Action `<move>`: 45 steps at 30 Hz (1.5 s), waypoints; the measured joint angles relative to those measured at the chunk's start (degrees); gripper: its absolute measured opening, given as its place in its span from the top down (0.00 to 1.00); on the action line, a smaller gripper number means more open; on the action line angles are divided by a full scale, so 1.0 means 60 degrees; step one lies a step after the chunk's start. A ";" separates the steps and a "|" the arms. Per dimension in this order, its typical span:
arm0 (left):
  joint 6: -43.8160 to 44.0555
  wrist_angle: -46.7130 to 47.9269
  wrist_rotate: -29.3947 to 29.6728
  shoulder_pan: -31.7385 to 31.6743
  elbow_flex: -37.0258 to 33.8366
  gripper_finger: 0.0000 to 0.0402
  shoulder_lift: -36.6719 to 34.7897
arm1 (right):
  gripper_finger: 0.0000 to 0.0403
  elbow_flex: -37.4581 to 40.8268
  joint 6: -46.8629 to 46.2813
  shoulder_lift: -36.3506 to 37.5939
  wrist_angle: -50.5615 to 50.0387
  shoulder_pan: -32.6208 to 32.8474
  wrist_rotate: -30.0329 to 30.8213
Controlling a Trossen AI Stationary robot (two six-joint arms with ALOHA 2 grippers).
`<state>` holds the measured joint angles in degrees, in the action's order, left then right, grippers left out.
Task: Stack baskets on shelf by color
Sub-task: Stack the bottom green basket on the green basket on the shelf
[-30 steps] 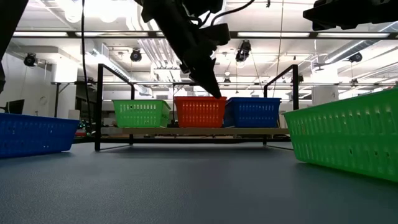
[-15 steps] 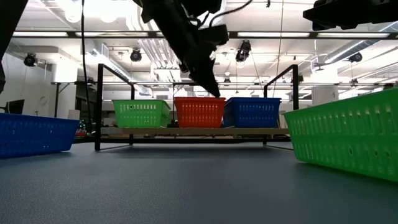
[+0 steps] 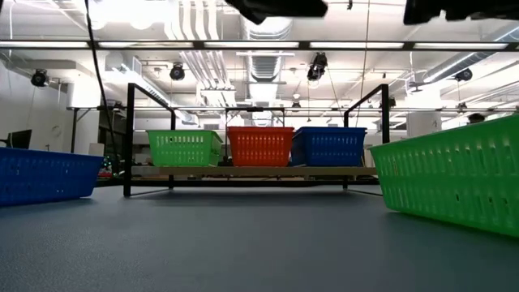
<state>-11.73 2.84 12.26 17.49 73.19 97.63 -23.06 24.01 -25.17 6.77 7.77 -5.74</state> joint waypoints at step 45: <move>-0.0702 -0.0948 0.0367 0.0632 -0.2765 0.98 -0.2725 | 0.84 -1.0238 -0.8612 -1.1878 -1.1406 0.5087 0.0633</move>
<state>-15.94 -2.85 14.46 21.28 56.60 81.28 -84.48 -27.66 -96.43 -61.66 38.29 -1.93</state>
